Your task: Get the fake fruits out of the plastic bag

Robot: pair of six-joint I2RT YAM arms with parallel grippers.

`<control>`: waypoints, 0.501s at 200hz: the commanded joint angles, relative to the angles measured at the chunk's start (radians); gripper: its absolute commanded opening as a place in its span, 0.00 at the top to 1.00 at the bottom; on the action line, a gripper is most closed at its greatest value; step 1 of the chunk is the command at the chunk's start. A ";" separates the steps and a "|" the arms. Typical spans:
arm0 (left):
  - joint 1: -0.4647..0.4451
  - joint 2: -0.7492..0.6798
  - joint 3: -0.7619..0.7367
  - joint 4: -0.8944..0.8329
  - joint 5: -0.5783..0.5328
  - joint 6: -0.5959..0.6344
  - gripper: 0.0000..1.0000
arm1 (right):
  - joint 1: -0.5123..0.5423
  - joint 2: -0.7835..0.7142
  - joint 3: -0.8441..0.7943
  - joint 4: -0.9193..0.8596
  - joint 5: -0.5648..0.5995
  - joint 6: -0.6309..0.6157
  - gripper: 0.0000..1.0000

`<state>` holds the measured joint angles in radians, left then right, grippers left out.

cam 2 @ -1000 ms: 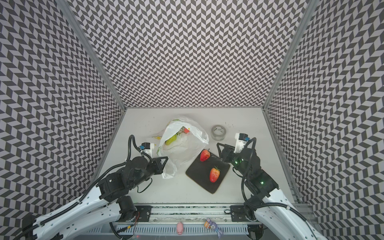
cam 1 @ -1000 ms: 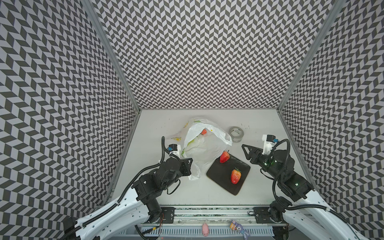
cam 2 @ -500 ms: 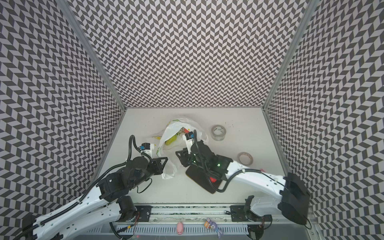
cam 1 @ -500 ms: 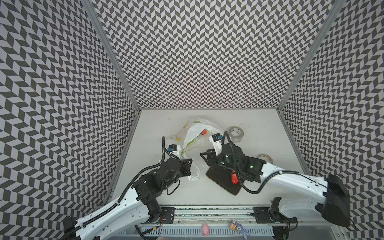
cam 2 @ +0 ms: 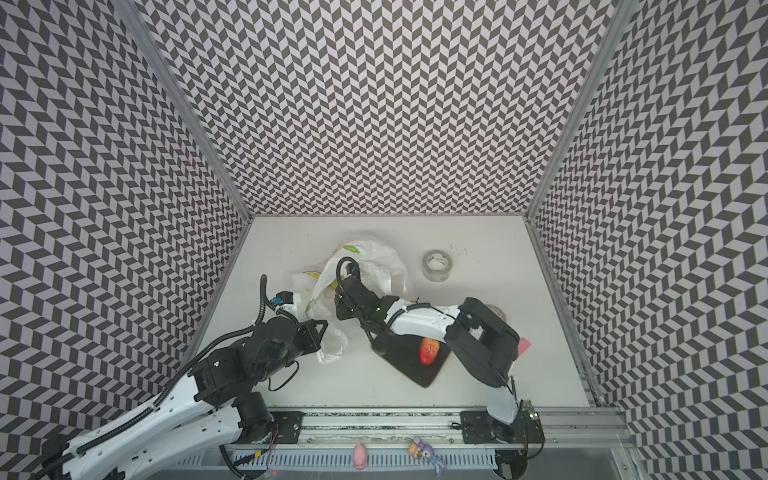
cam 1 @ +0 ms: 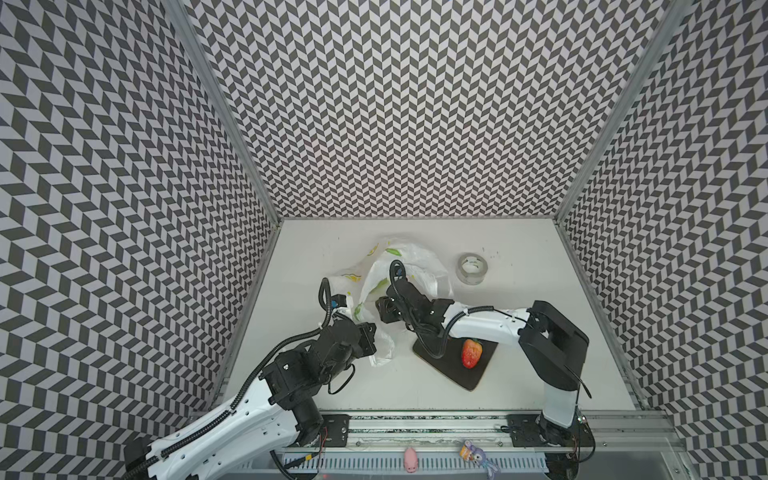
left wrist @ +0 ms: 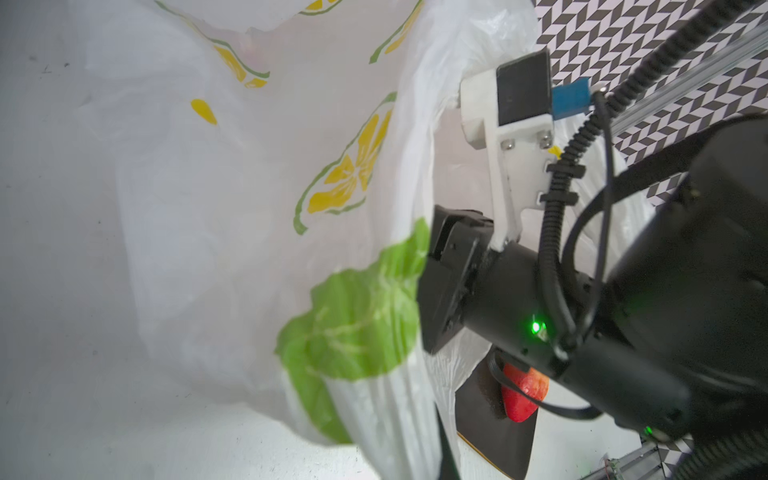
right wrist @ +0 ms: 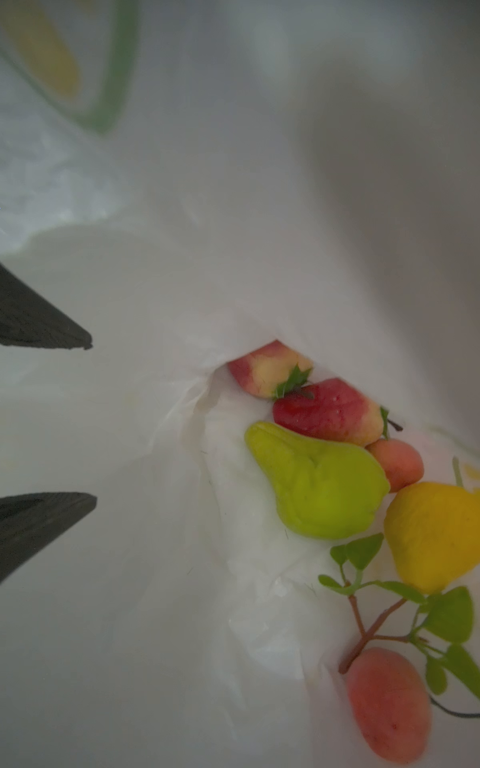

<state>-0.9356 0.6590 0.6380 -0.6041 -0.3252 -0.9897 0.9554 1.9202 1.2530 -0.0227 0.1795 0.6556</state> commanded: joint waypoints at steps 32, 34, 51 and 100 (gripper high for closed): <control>-0.004 0.027 0.036 -0.046 -0.020 -0.018 1.00 | -0.081 0.070 0.041 0.180 -0.056 0.181 0.34; -0.003 0.028 0.037 -0.046 -0.020 -0.017 1.00 | -0.083 0.075 0.045 0.181 -0.058 0.183 0.34; -0.003 0.032 0.040 -0.043 -0.013 -0.010 1.00 | -0.099 0.106 0.070 0.189 -0.077 0.200 0.31; -0.003 0.027 0.048 -0.030 -0.003 0.015 1.00 | -0.113 0.154 0.088 0.258 -0.129 0.223 0.28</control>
<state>-0.9356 0.6937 0.6521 -0.6235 -0.3202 -0.9882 0.8536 2.0575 1.3376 0.1314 0.0875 0.8330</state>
